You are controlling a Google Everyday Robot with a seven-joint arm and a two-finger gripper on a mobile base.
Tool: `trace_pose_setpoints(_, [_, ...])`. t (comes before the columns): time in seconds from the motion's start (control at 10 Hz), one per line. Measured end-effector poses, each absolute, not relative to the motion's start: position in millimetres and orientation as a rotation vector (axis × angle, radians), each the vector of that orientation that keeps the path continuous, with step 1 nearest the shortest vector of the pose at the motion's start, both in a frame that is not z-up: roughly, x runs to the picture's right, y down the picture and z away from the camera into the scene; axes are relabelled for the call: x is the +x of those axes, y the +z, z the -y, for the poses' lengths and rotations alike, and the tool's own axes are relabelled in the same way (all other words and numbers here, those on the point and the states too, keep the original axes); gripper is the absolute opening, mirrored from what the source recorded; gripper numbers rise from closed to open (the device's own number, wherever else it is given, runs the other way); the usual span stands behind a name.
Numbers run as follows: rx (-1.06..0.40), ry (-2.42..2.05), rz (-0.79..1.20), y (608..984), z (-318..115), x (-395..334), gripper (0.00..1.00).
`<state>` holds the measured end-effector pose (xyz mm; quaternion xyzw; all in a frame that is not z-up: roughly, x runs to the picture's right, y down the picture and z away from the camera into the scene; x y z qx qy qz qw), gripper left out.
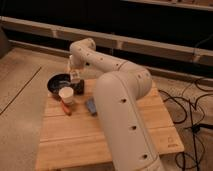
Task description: Place the bottle in the ceramic bowl
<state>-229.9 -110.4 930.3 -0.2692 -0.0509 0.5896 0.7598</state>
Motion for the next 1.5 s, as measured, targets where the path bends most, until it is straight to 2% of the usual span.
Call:
trace_pose_setpoints(0.2, [-0.634,1.229,0.118,931,104,-254,0.00])
trace_pose_setpoints(0.7, [-0.639,1.207,0.121,934,103,-259,0.00])
trace_pose_setpoints(1.0, [-0.694,1.139,0.150,939,93,-297,0.00])
trace_pose_setpoints(1.3, [-0.725,1.127,0.160,946,89,-309,0.08])
trace_pose_setpoints(1.4, [-0.724,1.128,0.159,946,89,-309,0.15])
trace_pose_setpoints(1.5, [-0.724,1.128,0.159,946,89,-308,0.26])
